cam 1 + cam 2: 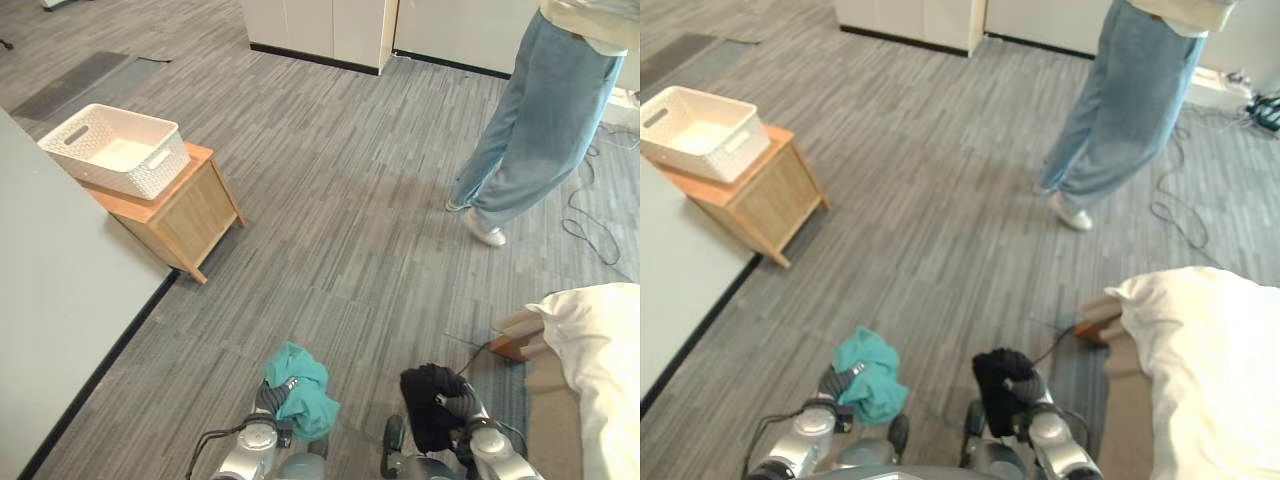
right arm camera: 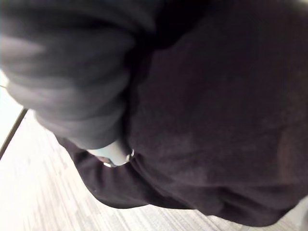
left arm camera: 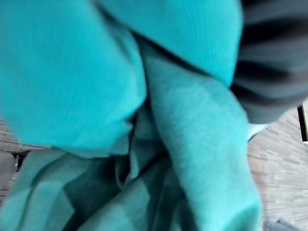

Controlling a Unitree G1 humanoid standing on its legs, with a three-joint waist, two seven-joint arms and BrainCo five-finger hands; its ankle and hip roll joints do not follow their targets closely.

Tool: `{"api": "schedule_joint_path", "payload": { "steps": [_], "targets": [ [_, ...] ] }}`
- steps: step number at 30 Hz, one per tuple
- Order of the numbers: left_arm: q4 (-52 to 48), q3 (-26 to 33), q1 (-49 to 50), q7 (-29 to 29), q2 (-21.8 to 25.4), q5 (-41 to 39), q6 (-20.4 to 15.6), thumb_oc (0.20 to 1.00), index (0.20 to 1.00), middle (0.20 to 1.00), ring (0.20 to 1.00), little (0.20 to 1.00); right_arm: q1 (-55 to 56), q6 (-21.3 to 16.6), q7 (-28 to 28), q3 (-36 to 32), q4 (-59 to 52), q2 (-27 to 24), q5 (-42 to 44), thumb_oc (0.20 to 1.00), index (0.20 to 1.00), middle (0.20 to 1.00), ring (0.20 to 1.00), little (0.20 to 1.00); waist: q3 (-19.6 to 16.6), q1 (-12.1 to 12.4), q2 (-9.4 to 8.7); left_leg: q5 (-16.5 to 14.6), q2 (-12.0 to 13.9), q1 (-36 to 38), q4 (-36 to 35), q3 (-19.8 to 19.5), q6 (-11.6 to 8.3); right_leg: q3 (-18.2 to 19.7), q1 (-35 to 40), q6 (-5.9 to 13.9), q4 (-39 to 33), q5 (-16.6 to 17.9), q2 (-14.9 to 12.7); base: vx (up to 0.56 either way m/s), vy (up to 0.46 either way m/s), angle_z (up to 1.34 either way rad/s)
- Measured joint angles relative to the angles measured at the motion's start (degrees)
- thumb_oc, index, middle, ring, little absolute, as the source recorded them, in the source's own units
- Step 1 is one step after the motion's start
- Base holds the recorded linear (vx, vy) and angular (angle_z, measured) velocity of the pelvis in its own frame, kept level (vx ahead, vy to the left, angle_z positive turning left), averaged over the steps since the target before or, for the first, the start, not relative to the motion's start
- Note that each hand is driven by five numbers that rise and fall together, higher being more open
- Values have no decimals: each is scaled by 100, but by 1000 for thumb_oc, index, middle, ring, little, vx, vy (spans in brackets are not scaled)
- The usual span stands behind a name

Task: Tidy up the quilt and then pick up the clothes from the bed and put them into the laundry hamper.

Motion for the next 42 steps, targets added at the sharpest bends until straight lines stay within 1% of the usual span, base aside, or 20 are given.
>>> {"api": "schedule_joint_path", "payload": {
  "steps": [2,5,8,10,13,14,15,17,19,21,26,29,32,34,35,36,37,38,40,42],
  "targets": [
    [-46,-41,-45,81,107,-1,-13,200,200,200,200,200,-37,-93,3,6,-9,51,1,200,200,200,200,200,2,211,-132,-440,-56,-608,1240,89,-179,-48,-46,-118,-3,-107,-60,16,-77,-19],
    [-105,-201,-387,188,84,1,-80,200,200,200,200,200,-292,-71,-84,-105,41,-200,8,200,200,200,200,200,266,418,165,-795,103,-2076,3581,130,-299,-358,-267,-556,504,-309,62,228,24,9],
    [-109,-178,-306,216,85,17,-86,200,200,200,200,200,-514,-54,-180,69,-12,-336,7,200,200,200,200,200,343,497,195,-709,-209,-2029,1730,451,-91,-229,-281,-568,322,-339,-10,437,161,-35],
    [-42,-273,-398,262,-64,91,-139,200,200,200,200,200,-520,3,-252,99,42,-356,-3,200,200,200,200,200,430,538,302,-33,-332,-2074,781,456,-144,-211,-4,-408,-67,-415,86,854,266,-19],
    [176,-52,-418,275,-204,280,-124,200,200,200,200,200,-552,-2,-249,267,-31,-313,-194,200,200,200,200,200,349,684,406,-248,57,-2163,738,879,31,-88,18,-303,95,-641,361,603,181,-33],
    [183,-18,-424,277,-115,280,-120,200,200,200,200,200,-556,3,-271,281,-23,-217,-212,200,200,200,200,200,355,697,227,-402,27,-2231,955,952,58,-111,-34,-309,158,-645,254,521,246,-8],
    [173,-21,-410,292,29,280,-91,200,200,200,200,200,-452,-11,-249,430,-68,-145,-251,200,200,200,200,200,283,739,-109,-505,-84,-2337,1368,1026,158,-100,-190,-249,438,-719,53,340,181,-3],
    [131,-32,-302,333,-107,284,-9,200,200,200,200,200,-426,11,-244,495,1,-219,-335,200,200,200,200,200,212,673,133,-407,64,-2048,1346,1068,596,-166,-716,653,2644,-1237,47,521,273,-6],
    [42,-110,-352,378,36,279,6,200,200,200,200,200,-454,-19,-210,609,-7,-114,-345,200,200,200,200,200,156,474,-76,-802,-193,-1630,622,1059,93,6,-1258,897,3846,-1001,-241,665,319,71],
    [-321,-357,-638,389,142,353,-7,200,200,200,200,200,-499,-10,-217,193,-147,-32,-393,200,200,200,200,200,416,304,250,223,-271,-906,184,794,1070,-82,-1485,1119,5515,-1000,-491,548,196,76],
    [-854,-409,-856,430,291,503,-68,200,200,200,200,200,-485,-116,-248,-78,-626,-56,-420,200,200,200,200,200,586,-125,506,-200,-523,-472,148,-144,940,-230,-1533,738,2576,-1403,-165,700,-29,96],
    [-590,-270,-901,384,283,504,-89,200,200,200,200,200,-390,-95,-288,-266,-673,-66,-342,200,200,200,200,200,589,-374,459,-608,-655,-2,117,-318,954,-362,-1694,715,-78,-821,-248,689,-98,105],
    [-454,-236,-429,353,284,514,-108,200,200,200,200,200,-231,-25,-268,-173,-671,-47,-335,200,200,200,200,200,519,-440,454,-1021,-545,984,32,-299,659,-626,-1742,446,42,-302,-263,669,-131,39],
    [-398,-208,-12,343,297,519,-127,200,200,200,200,200,-84,-64,-239,-199,-541,-56,-386,200,200,200,200,200,259,-421,412,-1438,-464,1338,441,-357,242,-541,-1723,160,917,-443,-189,572,-222,65],
    [-381,-182,40,292,231,487,-107,200,200,200,200,200,-43,-42,-221,-282,-315,-104,-432,200,200,200,200,200,253,-402,338,-1778,-591,439,2814,-6,143,-451,-1621,-481,1312,89,-258,310,-221,76],
    [-366,-256,40,280,199,483,-102,200,200,200,200,200,-5,-36,-206,-268,-284,-203,-435,200,200,200,200,200,244,-337,380,-1449,-438,-180,4301,135,177,-346,-1487,-546,1303,129,-248,255,-228,4],
    [-400,-269,250,245,237,481,-110,200,200,200,200,200,-69,8,-207,-231,-274,-289,-438,200,200,200,200,200,209,-89,413,-1646,-355,-587,4813,126,181,-209,-1145,-672,1190,8,-11,261,-229,-26],
    [-576,-280,230,232,335,430,-102,200,200,200,200,200,-128,5,-254,-220,-418,-431,-443,200,200,200,200,200,230,7,367,-1425,-253,-1681,6280,-20,615,-208,-952,-827,937,-252,150,341,-141,-54],
    [-747,-267,128,250,467,405,-171,200,200,200,200,200,-389,19,-248,-202,-417,-481,-446,200,200,200,200,200,320,261,260,-1372,-158,-2453,6655,-66,472,-30,-857,-681,868,-162,290,528,163,-60],
    [-719,-211,44,243,465,393,-135,200,200,200,200,200,-964,84,-323,-91,-361,-420,-411,200,200,200,200,200,521,388,216,-1489,-108,-2756,5558,-9,321,266,-154,-628,565,-417,465,593,241,-79]
  ]
}}
